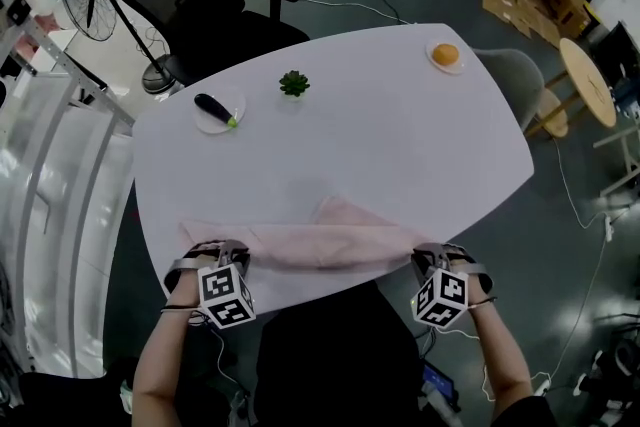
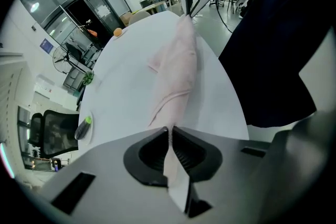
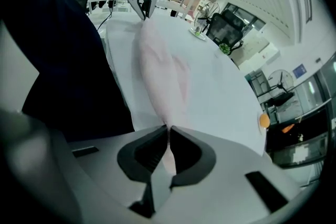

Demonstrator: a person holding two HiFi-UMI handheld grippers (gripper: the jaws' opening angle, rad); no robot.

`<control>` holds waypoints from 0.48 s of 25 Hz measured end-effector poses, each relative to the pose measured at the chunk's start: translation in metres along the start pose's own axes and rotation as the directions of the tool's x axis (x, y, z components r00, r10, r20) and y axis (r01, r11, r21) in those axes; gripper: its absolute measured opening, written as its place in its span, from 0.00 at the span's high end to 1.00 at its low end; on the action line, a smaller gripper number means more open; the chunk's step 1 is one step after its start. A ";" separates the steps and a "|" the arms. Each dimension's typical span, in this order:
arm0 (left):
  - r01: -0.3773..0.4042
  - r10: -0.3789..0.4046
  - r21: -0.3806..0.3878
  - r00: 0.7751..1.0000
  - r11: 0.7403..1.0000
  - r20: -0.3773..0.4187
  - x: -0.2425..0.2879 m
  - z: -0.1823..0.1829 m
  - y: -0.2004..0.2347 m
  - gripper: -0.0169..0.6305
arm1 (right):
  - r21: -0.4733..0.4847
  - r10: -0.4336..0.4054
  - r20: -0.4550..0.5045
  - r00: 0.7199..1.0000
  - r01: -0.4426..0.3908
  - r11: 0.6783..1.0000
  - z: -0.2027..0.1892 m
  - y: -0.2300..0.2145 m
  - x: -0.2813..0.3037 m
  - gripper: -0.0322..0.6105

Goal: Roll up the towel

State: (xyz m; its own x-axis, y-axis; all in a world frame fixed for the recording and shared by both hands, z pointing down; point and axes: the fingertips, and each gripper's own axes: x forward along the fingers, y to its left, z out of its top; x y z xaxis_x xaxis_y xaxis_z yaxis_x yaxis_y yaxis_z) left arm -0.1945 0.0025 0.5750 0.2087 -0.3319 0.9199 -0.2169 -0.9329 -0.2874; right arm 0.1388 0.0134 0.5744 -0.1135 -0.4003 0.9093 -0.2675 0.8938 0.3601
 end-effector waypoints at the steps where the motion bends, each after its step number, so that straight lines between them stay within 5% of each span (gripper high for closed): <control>1: -0.009 0.009 -0.004 1.000 1.000 0.002 -0.001 0.002 0.007 0.92 | 0.006 0.002 0.002 1.000 -0.002 1.000 0.001 -0.007 0.000 0.91; 12: -0.005 0.005 -0.046 1.000 0.999 -0.009 0.021 0.015 0.080 0.92 | 0.041 0.066 0.015 0.998 -0.067 0.997 0.021 -0.089 0.036 0.91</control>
State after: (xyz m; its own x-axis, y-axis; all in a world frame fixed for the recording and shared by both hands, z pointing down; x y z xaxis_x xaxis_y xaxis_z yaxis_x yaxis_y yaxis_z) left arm -0.1929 -0.0807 0.5669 0.1987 -0.3352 0.9210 -0.2619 -0.9237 -0.2797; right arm 0.1385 -0.0851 0.5701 -0.1451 -0.3431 0.9280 -0.2986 0.9094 0.2896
